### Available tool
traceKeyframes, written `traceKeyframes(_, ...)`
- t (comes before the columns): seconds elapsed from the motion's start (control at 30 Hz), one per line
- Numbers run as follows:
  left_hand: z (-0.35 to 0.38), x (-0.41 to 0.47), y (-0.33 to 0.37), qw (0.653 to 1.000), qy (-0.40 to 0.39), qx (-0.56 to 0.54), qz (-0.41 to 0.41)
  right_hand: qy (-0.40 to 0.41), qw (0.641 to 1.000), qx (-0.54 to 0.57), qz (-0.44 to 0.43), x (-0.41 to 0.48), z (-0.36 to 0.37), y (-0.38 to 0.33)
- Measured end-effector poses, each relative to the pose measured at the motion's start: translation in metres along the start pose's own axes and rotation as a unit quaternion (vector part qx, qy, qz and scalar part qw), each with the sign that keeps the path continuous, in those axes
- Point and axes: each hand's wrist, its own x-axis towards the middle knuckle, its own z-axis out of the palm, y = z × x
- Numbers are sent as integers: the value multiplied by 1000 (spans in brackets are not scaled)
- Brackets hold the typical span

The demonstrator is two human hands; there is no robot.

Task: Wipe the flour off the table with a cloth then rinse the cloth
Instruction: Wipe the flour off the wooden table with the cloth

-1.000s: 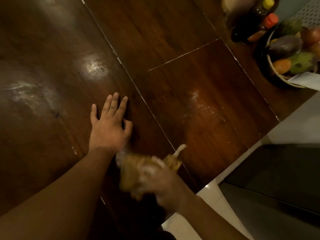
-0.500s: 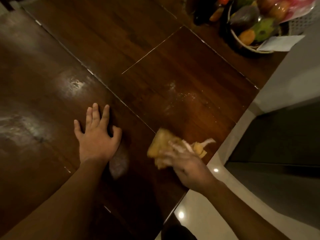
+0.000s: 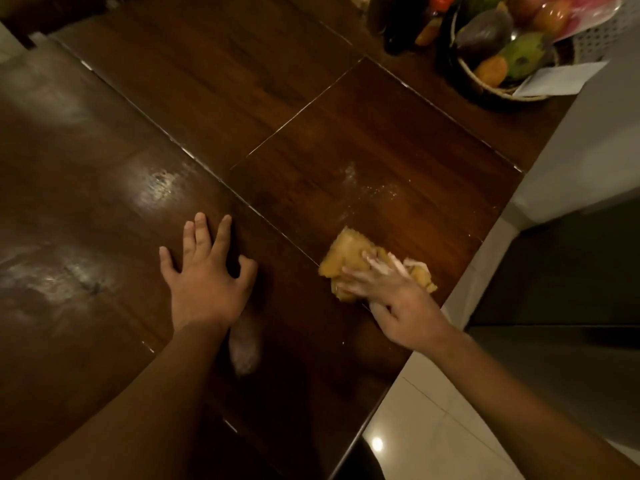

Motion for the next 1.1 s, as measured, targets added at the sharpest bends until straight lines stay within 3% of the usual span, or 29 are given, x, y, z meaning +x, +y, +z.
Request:
traceKeyframes(0.07,0,0,0,1000,-1,0,-1,-33,998,-43,-30,-14,-14,19)
traceKeyframes(0.1,0,1,0,1000,-2,0,-1,-19,997,-71,2,-17,-24,30)
traceKeyframes(0.17,0,1,0,1000,-3,3,-2,22,985,-93,144,-11,-44,56)
traceKeyframes(0.23,0,2,0,1000,-2,4,-3,65,947,-83,303,16,-62,76)
traceKeyframes(0.33,1,2,-1,1000,-3,6,-3,117,911,-54,392,73,-63,72)
traceKeyframes(0.4,2,3,-2,1000,-5,7,-1,111,926,-40,359,101,-57,57)
traceKeyframes(0.5,1,2,-2,1000,-8,3,-2,-57,991,-20,121,113,-56,41)
traceKeyframes(0.57,1,3,-2,1000,-11,-2,-1,-122,992,-36,23,113,-73,54)
traceKeyframes(0.63,1,4,-2,1000,-15,-1,-1,-55,991,-50,114,123,-88,78)
traceKeyframes(0.73,3,4,-3,1000,-15,9,2,99,945,-31,310,147,-87,86)
traceKeyframes(0.83,5,4,-4,1000,-14,13,1,205,908,42,362,178,-59,45)
traceKeyframes(0.9,6,4,-5,1000,-11,16,1,133,950,30,281,185,-35,13)
traceKeyframes(0.97,6,4,-5,1000,-4,13,0,-8,993,21,118,173,-9,-15)
traceKeyframes(1.03,7,4,-5,1000,0,12,-5,-125,989,56,-64,141,14,-27)
traceKeyframes(1.1,7,4,-5,1000,3,18,-3,-199,963,68,-170,109,8,-11)
